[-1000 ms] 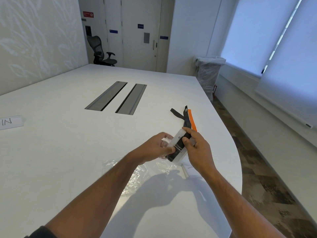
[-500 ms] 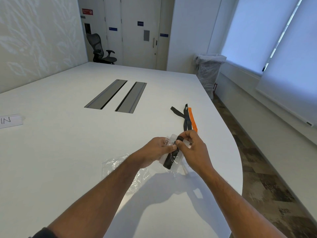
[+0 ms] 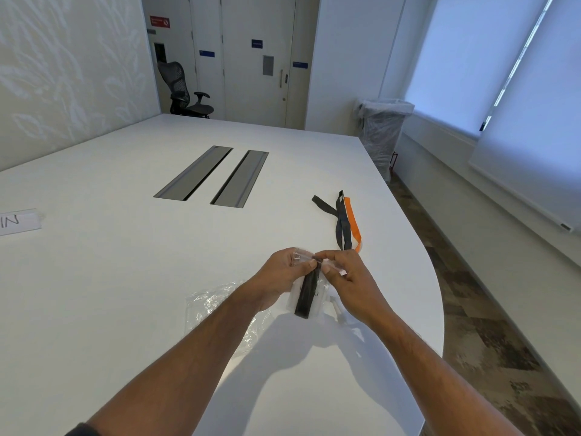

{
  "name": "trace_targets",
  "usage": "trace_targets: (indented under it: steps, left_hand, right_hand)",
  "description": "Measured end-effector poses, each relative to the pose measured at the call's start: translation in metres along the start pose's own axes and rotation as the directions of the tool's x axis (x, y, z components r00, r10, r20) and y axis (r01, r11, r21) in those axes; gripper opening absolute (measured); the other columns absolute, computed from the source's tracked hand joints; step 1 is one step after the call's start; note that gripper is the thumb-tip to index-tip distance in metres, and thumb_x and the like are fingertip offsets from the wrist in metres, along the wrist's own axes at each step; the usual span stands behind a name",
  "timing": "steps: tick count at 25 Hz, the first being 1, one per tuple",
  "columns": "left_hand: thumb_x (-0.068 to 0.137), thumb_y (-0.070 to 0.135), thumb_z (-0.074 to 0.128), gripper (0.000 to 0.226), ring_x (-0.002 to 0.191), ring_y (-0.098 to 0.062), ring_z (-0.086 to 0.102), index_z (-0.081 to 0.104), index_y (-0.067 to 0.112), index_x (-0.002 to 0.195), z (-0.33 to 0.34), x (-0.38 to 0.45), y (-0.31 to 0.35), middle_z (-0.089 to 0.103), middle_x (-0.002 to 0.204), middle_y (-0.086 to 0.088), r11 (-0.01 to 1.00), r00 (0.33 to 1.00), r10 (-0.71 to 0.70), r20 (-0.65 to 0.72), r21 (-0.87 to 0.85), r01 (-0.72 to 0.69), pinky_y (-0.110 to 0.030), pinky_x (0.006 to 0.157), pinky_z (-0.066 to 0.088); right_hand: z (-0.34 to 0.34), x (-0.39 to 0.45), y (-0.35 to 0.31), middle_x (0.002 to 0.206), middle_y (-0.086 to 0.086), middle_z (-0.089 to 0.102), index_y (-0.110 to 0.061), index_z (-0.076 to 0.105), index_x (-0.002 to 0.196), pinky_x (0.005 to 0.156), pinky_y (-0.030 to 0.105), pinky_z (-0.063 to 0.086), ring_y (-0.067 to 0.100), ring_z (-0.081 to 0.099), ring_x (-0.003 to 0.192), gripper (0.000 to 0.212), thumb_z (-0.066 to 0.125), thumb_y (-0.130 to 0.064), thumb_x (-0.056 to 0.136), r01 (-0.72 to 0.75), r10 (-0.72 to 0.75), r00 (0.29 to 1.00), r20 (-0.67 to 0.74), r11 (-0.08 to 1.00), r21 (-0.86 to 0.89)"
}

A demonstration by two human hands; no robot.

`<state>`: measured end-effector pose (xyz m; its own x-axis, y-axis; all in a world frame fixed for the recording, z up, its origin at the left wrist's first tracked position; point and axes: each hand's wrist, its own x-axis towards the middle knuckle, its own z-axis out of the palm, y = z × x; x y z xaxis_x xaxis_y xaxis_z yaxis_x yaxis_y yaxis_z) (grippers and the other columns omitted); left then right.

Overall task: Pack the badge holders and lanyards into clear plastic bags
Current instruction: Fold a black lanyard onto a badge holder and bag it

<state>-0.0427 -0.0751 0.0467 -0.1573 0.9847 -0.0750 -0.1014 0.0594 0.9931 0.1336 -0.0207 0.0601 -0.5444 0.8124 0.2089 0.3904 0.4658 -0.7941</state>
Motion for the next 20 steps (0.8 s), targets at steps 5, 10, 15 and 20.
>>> trace_targets:
  steps: [5, 10, 15, 20]
  left_hand:
    - [0.104, 0.032, 0.058, 0.018, 0.091, -0.021, 0.062, 0.069, 0.018, 0.103, -0.002, 0.000, -0.003, 0.071, 0.095, -0.003, 0.998, 0.995, -0.066, -0.077, -0.003, 0.066, -0.039, 0.081, 0.049]
    - [0.106, 0.035, 0.053, 0.032, 0.084, -0.018, 0.063, 0.074, 0.010, 0.108, -0.004, 0.000, -0.005, 0.073, 0.091, -0.002, 0.998, 0.990, -0.050, -0.134, 0.038, 0.055, -0.038, 0.082, 0.050]
    - [0.105, 0.035, 0.055, 0.042, 0.064, -0.015, 0.051, 0.074, -0.002, 0.097, -0.005, 0.000, -0.010, 0.060, 0.070, -0.002, 0.988, 0.975, -0.016, -0.223, 0.147, 0.050, -0.034, 0.071, 0.049]
    - [0.105, 0.035, 0.055, 0.043, 0.073, -0.022, 0.052, 0.071, -0.004, 0.099, -0.002, 0.002, -0.015, 0.061, 0.081, -0.009, 0.991, 0.969, -0.027, -0.247, 0.119, 0.057, -0.034, 0.071, 0.046]
  right_hand:
    - [-0.004, 0.000, 0.008, 0.094, -0.006, 0.066, -0.033, 0.069, 0.118, 0.090, 0.023, 0.050, 0.012, 0.064, 0.091, 0.025, 0.060, -0.017, 0.100, -0.049, 0.050, 0.997, -0.052, 0.999, 0.005]
    - [-0.006, 0.001, 0.011, 0.079, -0.004, 0.073, -0.027, 0.069, 0.113, 0.084, 0.020, 0.053, 0.008, 0.072, 0.078, 0.024, 0.066, -0.010, 0.096, -0.110, 0.120, 0.989, -0.089, 0.988, 0.105]
    - [-0.005, -0.001, 0.013, 0.070, -0.003, 0.063, -0.028, 0.065, 0.106, 0.076, 0.016, 0.050, 0.014, 0.065, 0.068, 0.026, 0.068, -0.005, 0.094, -0.158, 0.168, 0.983, -0.079, 0.980, 0.119]
    - [-0.002, 0.002, 0.015, 0.066, -0.004, 0.059, -0.026, 0.065, 0.104, 0.077, 0.020, 0.054, 0.011, 0.061, 0.064, 0.025, 0.066, -0.003, 0.094, -0.182, 0.196, 0.977, -0.081, 0.971, 0.157]
